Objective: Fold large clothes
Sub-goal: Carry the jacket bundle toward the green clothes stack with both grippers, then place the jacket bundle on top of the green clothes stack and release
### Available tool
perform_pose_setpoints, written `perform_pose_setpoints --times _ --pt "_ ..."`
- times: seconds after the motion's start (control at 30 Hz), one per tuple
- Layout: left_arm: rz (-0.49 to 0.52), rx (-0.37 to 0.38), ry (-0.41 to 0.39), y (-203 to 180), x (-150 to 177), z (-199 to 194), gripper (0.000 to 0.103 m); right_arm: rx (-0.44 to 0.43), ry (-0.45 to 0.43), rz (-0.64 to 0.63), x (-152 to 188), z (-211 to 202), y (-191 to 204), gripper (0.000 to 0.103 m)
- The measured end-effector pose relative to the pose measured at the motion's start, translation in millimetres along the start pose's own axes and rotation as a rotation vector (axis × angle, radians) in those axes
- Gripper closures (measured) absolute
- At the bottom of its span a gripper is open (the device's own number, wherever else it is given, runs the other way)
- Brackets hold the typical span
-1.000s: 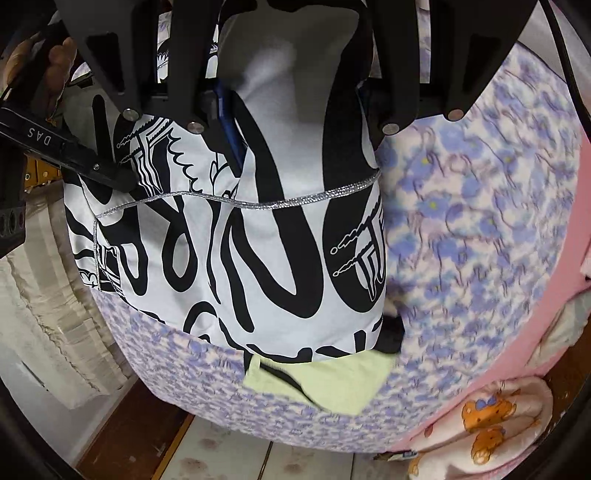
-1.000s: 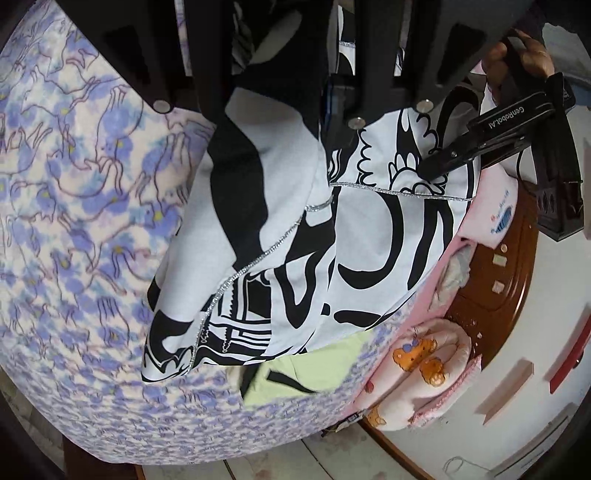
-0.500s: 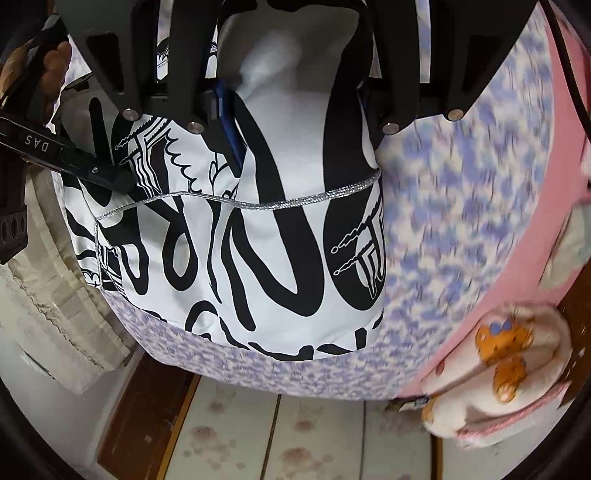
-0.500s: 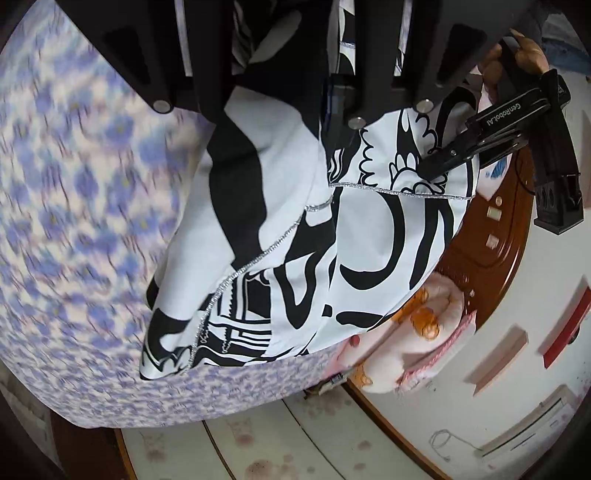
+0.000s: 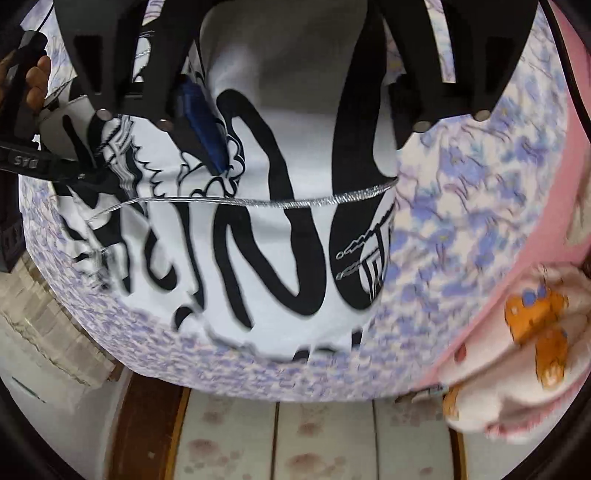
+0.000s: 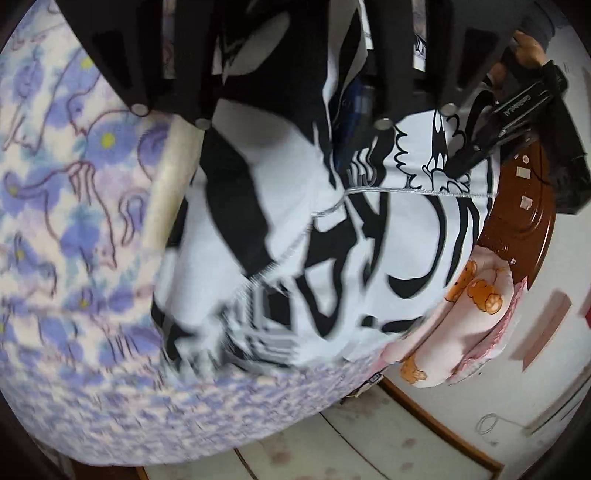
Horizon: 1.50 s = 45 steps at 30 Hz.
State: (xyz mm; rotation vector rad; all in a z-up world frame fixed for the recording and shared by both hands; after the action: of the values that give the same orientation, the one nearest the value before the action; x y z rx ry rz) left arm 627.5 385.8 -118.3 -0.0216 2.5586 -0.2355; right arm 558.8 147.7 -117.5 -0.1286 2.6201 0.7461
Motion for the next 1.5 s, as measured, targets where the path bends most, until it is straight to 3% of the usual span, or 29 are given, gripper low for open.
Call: perform_pose_setpoints --times 0.17,0.27,0.37,0.43,0.5,0.53,0.57,0.6,0.7,0.73,0.77,0.93,1.13,1.17,1.23,1.3,1.5 --pt "-0.103 0.086 0.022 21.6 11.4 -6.3 0.023 0.075 0.035 -0.096 5.7 -16.6 14.2 0.05" --pt "-0.073 0.035 0.004 19.1 10.9 -27.5 0.023 0.189 0.044 -0.196 9.3 -46.4 25.3 0.05" --pt "-0.052 -0.029 -0.073 14.2 4.0 -64.4 0.026 0.246 -0.004 -0.251 13.1 -80.0 32.1 0.05" --pt "-0.046 -0.052 -0.133 11.0 -2.8 -85.8 0.036 0.266 -0.056 -0.267 12.5 -96.9 38.5 0.05" --pt "-0.047 -0.052 -0.158 5.7 -7.3 -96.1 0.069 0.237 -0.098 -0.267 12.2 -106.1 47.5 0.051" --pt "-0.049 -0.042 -0.148 5.5 -9.0 -93.1 0.077 0.222 -0.104 -0.269 11.4 -105.5 51.8 0.054" --pt "-0.043 -0.034 -0.125 1.8 -8.6 -86.5 0.089 0.207 -0.103 -0.279 11.0 -101.4 57.2 0.064" --pt "-0.029 -0.053 -0.094 -1.5 -6.8 -76.6 0.091 0.203 -0.093 -0.294 11.4 -92.5 62.6 0.078" --pt "-0.009 -0.137 -0.047 -2.2 5.3 -54.9 0.093 0.287 -0.052 -0.305 15.8 -58.5 61.5 0.096" --pt "-0.008 -0.149 -0.043 -1.2 6.7 -50.1 0.093 0.341 -0.046 -0.301 18.0 -48.4 52.8 0.103" --pt "-0.01 -0.152 -0.034 2.8 10.0 -43.2 0.093 0.355 -0.041 -0.291 19.8 -40.4 45.2 0.103" --pt "0.021 -0.176 -0.04 2.3 16.1 -32.8 0.093 0.337 -0.034 -0.24 21.3 -30.9 31.6 0.103" --pt "-0.03 -0.169 -0.031 1.5 11.8 -43.1 0.092 0.343 -0.011 -0.219 22.3 -40.3 36.7 0.103" --pt "-0.04 -0.164 -0.03 -0.2 11.4 -47.7 0.089 0.335 -0.008 -0.215 23.0 -44.8 38.7 0.102" --pt "-0.061 -0.156 -0.025 -4.6 12.3 -57.4 0.072 0.323 -0.008 -0.211 26.2 -57.4 42.7 0.1" --pt "-0.092 -0.132 -0.031 -10.0 15.6 -71.0 0.044 0.312 -0.005 -0.215 31.4 -70.7 46.1 0.1" --pt "-0.09 -0.117 -0.065 -41.2 22.8 -119.2 0.028 0.266 -0.008 -0.224 49.9 -125.0 59.2 0.1"
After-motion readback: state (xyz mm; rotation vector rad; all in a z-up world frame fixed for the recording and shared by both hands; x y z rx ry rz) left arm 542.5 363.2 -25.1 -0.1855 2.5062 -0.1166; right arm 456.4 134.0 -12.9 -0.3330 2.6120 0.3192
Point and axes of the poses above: each gripper's, at about its wrist camera, not at the fingertips, and z roughly the way its jaws point, y to its left, x to its underside, the point moved 3 cm from there along z, roughly the way its jaws point, and after that the axes turned 5 degrees about x, right-handed, at the moved point
